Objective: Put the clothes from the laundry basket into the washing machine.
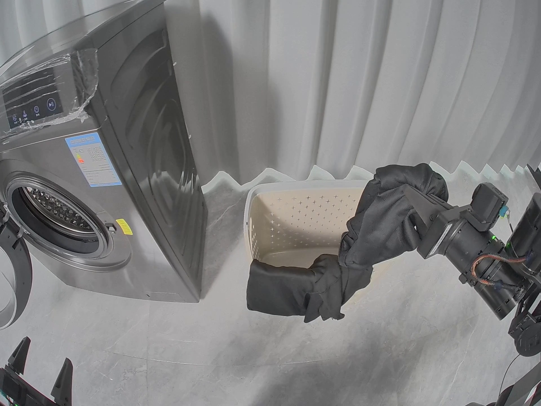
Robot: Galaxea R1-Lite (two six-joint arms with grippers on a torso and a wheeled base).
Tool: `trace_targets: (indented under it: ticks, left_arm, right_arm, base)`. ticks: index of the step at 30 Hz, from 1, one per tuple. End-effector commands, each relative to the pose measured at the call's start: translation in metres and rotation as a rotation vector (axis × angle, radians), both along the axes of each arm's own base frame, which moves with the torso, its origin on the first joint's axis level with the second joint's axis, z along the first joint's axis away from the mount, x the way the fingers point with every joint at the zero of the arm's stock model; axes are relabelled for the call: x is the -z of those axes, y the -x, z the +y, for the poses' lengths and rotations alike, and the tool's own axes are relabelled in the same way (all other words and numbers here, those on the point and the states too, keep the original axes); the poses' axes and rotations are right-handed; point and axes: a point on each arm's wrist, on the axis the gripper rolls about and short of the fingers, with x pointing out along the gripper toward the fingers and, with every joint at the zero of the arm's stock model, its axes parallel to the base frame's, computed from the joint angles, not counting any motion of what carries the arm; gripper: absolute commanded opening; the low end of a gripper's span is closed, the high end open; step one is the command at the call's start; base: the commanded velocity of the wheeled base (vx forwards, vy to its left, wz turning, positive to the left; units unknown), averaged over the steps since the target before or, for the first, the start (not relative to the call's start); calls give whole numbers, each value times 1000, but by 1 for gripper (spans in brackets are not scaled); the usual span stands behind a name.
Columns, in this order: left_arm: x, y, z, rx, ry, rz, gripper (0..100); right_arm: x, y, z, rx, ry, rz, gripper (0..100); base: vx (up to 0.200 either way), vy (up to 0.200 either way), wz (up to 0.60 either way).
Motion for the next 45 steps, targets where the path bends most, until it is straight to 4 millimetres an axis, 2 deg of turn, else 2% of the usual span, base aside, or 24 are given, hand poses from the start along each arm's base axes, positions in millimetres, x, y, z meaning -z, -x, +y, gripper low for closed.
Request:
trace_targets:
  ticks: [1,38,45]
  left_arm:
    - [5,0,0,1,0,-2,100]
    - [5,0,0,1,0,-2,100]
    - [5,0,0,1,3,-2,100]
  right_arm:
    - [0,0,1,-2,1,0,0]
    - [3,5,6,-39,-4,12,0]
    - [4,5,6,-45,-2,14,0]
  base:
    - [0,200,0]
    - [0,200,0]
    - [-29,0,0]
